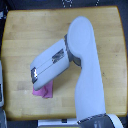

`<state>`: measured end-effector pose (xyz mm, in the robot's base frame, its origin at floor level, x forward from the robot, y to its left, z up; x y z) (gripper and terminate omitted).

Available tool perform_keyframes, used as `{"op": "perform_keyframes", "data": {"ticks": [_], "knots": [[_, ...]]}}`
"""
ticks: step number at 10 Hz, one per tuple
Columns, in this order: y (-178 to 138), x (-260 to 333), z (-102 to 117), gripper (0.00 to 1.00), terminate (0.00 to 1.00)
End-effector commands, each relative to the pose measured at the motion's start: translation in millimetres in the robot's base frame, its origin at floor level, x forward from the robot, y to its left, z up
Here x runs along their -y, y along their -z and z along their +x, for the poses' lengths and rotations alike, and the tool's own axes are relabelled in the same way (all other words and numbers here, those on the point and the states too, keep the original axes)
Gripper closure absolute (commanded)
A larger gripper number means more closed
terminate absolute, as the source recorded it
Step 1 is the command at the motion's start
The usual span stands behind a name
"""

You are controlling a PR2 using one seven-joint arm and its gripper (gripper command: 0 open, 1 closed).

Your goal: Folding a cloth

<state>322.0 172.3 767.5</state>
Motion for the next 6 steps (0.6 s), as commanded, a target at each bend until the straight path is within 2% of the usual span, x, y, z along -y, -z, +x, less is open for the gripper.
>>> {"op": "perform_keyframes", "data": {"ticks": [1, 4, 6], "knots": [[0, -38, 5, 1.0, 0.0], [28, -57, 17, 1.0, 0.0], [40, -60, 11, 1.0, 0.0]]}}
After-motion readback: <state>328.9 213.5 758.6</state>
